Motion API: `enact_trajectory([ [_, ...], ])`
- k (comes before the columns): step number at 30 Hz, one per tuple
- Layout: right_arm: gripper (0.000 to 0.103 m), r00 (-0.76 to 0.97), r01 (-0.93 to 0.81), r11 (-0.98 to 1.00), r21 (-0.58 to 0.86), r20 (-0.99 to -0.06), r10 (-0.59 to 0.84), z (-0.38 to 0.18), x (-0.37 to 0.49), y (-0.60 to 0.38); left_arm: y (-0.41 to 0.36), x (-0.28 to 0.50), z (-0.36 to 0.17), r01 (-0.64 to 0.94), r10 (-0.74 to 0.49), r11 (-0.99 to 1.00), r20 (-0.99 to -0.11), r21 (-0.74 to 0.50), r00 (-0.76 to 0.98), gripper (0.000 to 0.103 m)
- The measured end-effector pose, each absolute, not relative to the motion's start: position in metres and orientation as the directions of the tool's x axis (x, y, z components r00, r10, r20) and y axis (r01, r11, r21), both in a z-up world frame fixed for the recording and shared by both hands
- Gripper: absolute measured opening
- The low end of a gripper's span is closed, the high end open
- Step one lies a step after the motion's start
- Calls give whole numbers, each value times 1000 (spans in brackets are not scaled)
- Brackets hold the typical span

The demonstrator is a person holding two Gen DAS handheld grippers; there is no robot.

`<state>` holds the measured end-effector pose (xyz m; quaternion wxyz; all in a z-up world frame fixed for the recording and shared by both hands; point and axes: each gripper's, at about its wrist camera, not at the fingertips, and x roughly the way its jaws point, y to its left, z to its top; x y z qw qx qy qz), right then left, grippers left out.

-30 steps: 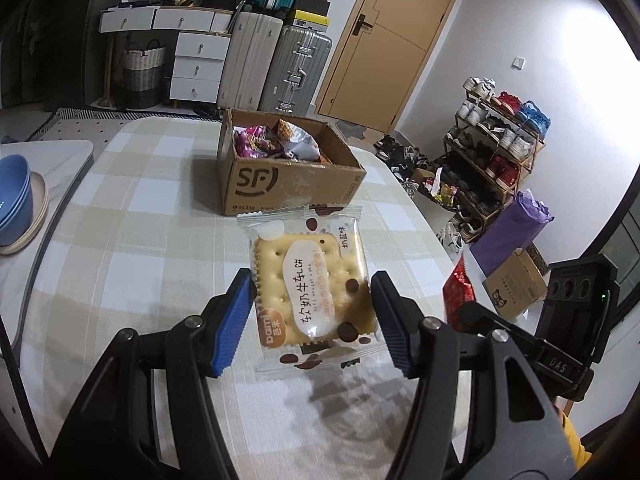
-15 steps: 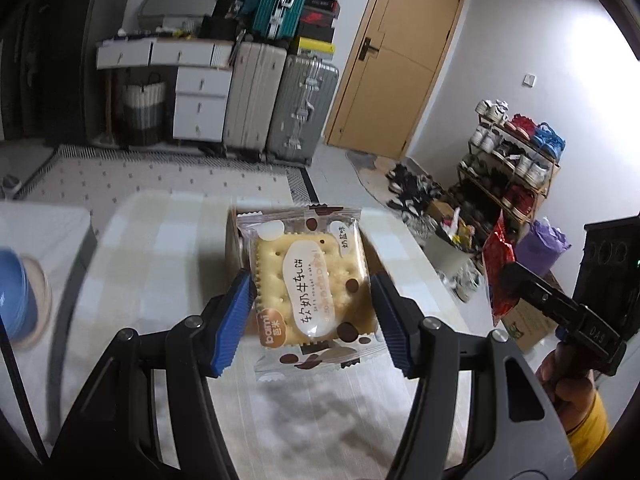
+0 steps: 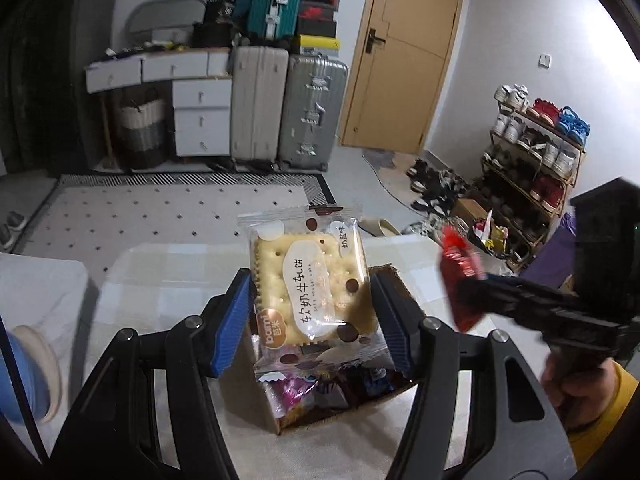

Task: Organize snacks
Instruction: 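Lift and carry the cracker pack and red wafer pack over the box, then lower both packs into the box and open both tools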

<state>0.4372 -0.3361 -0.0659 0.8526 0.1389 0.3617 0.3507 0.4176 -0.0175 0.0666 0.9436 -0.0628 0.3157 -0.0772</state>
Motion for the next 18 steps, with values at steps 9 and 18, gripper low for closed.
enact_trajectory([
  [9, 46, 417, -472, 732, 491, -608, 676, -114, 455, -327, -18, 469, 34, 111, -209, 975, -618, -194, 758, 57],
  [18, 51, 452, -529, 767, 363, -645, 616, -112, 438, -308, -24, 479, 21, 120, -214, 975, -636, -188, 741, 57],
])
